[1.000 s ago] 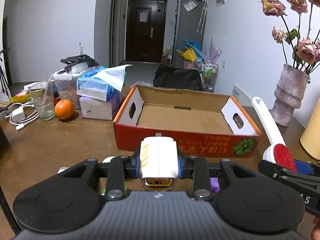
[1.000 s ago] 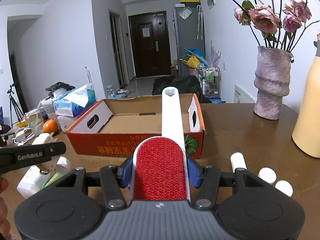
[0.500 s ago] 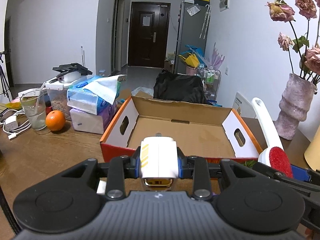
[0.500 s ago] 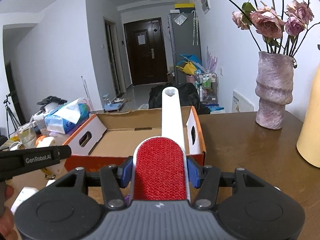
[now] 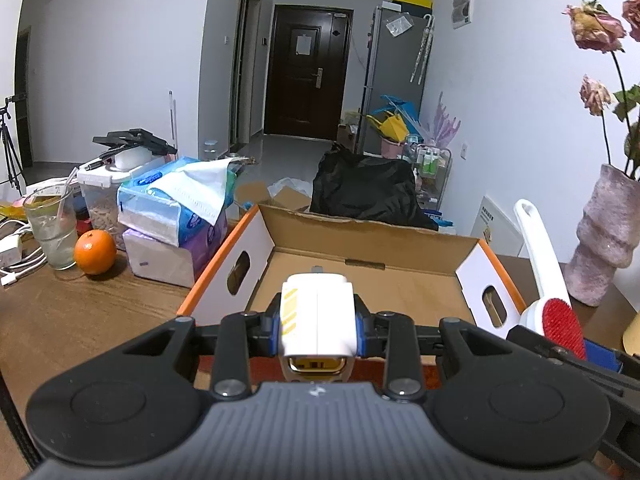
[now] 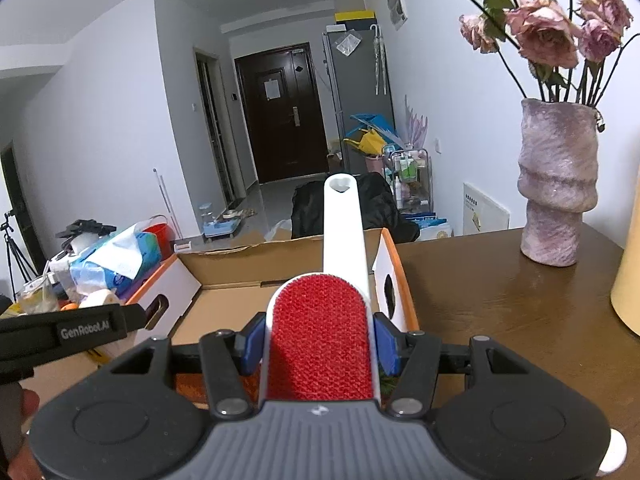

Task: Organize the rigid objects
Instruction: 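Carry the plug and lint brush with both grippers over the cardboard box, then open the left gripper dropping the plug while the right gripper releases the brush into the box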

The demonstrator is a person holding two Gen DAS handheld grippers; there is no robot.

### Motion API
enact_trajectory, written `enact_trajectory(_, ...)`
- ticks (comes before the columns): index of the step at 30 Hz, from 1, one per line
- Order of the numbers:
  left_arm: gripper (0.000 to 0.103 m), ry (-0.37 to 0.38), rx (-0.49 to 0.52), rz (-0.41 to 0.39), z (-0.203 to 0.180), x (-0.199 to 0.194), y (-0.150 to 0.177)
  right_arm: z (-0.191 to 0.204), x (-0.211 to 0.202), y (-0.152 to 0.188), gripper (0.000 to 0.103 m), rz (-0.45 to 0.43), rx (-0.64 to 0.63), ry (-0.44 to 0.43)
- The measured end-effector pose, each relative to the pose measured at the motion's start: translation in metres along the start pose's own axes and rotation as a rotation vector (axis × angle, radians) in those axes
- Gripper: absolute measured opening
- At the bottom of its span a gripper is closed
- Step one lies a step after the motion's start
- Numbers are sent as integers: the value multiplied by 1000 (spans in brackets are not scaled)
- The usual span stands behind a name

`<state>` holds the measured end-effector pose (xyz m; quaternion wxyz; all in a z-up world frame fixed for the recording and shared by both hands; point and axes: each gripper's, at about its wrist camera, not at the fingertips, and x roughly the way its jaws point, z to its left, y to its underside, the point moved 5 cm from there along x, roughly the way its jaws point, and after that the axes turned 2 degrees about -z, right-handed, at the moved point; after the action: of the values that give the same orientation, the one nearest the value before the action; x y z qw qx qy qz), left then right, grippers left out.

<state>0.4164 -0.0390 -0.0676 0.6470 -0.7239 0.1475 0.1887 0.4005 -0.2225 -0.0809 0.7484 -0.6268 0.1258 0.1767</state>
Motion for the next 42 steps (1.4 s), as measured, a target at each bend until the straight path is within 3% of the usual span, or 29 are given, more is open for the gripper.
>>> enact_trajectory(29,33,-79,-47,31,9,76,-15,5,74,-27,54,-23,-5,12)
enact_trajectory(42,33,-118,-24,32,6,90,-11,2,110,-37,54,-27,20,43)
